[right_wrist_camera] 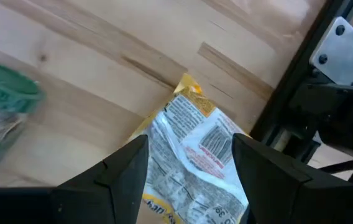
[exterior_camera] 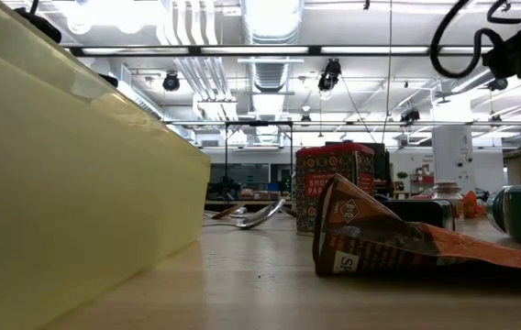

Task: Pick & Place Food Item
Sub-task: Put the yellow noodle pack into the yellow bin, then put the orange noodle pack into the yellow bin

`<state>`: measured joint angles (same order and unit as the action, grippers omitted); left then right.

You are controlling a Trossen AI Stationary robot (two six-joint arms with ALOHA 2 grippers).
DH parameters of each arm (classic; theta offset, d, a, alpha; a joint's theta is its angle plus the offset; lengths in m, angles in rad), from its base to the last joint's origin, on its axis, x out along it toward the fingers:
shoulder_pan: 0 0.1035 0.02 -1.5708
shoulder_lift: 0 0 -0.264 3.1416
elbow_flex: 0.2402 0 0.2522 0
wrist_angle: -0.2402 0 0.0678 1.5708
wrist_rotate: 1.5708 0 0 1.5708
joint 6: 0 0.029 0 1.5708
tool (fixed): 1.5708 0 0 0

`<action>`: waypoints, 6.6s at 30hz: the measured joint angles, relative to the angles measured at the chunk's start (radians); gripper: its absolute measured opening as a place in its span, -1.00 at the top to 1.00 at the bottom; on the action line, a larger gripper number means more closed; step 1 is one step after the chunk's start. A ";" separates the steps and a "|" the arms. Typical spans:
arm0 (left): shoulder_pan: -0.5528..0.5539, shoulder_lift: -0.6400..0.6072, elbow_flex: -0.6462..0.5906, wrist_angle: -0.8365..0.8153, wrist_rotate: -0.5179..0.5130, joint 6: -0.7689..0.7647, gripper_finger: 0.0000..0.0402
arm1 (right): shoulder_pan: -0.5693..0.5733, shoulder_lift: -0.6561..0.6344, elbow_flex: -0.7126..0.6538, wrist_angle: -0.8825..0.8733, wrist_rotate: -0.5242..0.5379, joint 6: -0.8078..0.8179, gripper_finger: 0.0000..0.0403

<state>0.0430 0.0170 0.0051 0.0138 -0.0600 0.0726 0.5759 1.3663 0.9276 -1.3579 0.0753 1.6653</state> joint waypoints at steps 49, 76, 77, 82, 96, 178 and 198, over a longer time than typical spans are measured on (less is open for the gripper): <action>0.000 0.000 0.000 0.000 0.000 0.000 0.95 | 0.002 -0.063 -0.334 0.366 -0.024 0.002 0.60; 0.000 0.000 0.000 0.000 0.000 0.000 0.95 | 0.011 -0.070 -0.163 0.228 0.297 -0.028 0.91; 0.000 0.000 0.000 0.000 0.000 0.000 0.95 | 0.016 -0.070 -0.148 0.221 0.327 -0.028 0.91; 0.000 0.000 0.000 0.000 0.000 0.000 0.95 | 0.053 -0.070 -0.065 0.203 0.525 -0.107 0.91; 0.000 0.000 0.000 0.000 0.000 0.000 0.95 | 0.109 -0.071 0.065 0.517 1.086 -0.609 0.91; 0.000 0.000 0.000 0.000 0.000 0.000 0.95 | -0.340 0.798 0.436 1.825 -0.287 -1.639 0.86; 0.000 0.000 0.000 0.000 0.000 0.000 0.95 | -0.341 0.781 0.436 1.848 -0.293 -1.674 -0.10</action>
<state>0.0430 0.0170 0.0051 0.0139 -0.0601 0.0724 0.2348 2.1473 1.3632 0.4897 -0.2180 -0.0083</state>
